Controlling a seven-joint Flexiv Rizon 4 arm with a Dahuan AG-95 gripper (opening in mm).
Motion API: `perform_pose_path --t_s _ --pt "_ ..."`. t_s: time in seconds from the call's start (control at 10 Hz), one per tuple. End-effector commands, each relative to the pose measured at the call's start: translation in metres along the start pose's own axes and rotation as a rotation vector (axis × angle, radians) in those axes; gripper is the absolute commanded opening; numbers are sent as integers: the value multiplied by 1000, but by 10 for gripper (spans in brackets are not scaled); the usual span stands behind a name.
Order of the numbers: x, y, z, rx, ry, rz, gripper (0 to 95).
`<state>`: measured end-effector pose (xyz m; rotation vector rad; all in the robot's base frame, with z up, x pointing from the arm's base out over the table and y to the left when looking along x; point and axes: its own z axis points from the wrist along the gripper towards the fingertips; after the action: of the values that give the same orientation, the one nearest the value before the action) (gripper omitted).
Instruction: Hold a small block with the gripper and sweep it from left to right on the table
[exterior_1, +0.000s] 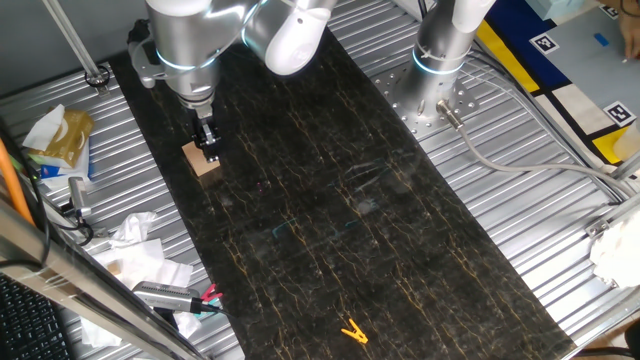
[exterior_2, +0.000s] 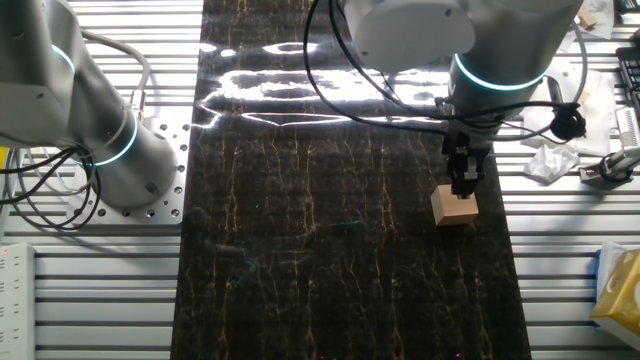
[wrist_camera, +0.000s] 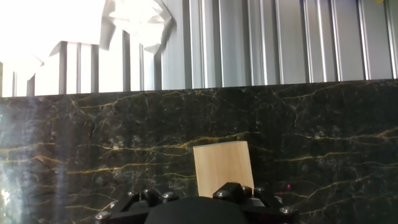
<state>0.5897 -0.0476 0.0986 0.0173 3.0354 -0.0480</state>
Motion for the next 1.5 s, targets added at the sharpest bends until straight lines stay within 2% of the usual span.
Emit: perform_pose_path --t_s 0.1,0.5,0.9,1.1,1.2,1.5 --pt "0 0 0 0 1 1 570" --pt "0 0 0 -1 -3 3 570" --pt "-1 1 -1 -2 -18 -3 570" --pt "0 -1 -2 -13 -27 -8 570" --pt "0 -1 -2 -14 -28 -5 760" --pt "0 -4 -3 -23 -37 -16 760"
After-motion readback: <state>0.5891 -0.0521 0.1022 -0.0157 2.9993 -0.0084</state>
